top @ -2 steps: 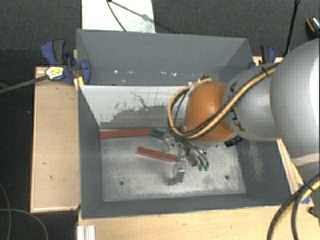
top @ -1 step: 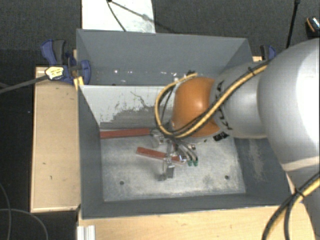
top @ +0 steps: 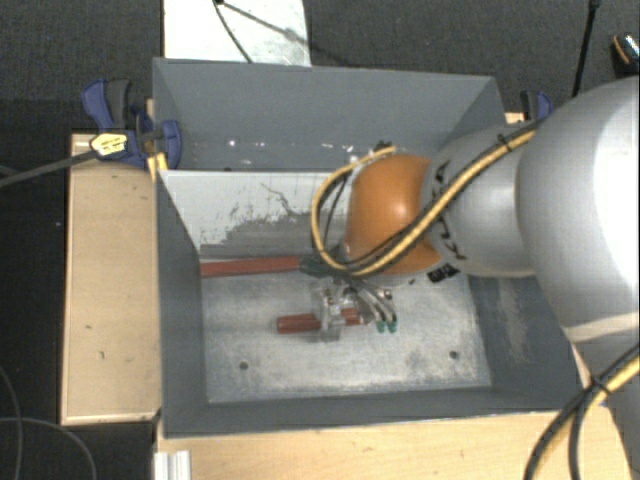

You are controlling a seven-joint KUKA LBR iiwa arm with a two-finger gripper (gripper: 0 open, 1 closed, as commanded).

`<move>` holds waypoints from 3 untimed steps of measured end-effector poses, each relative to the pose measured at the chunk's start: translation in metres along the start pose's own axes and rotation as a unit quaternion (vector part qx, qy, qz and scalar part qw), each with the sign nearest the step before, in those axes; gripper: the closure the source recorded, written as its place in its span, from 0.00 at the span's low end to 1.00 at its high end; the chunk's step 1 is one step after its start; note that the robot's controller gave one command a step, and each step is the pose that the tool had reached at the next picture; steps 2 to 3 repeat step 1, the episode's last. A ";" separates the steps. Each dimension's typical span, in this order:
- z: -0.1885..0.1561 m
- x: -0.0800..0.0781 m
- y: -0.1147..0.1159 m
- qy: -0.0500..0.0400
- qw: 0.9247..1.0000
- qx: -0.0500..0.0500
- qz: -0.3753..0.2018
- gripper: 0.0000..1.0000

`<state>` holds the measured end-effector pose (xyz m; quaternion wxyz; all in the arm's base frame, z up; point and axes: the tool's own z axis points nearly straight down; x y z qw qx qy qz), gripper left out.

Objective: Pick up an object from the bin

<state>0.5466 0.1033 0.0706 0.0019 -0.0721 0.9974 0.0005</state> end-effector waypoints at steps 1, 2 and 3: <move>-0.221 -0.017 0.004 -0.004 0.995 0.001 -0.099 1.00; -0.221 -0.017 0.004 -0.004 0.995 0.001 -0.099 1.00; -0.221 -0.017 0.004 -0.004 0.995 0.001 -0.099 1.00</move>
Offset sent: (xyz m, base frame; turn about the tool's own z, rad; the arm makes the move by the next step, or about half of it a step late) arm 0.0135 0.0054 0.2147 -0.1996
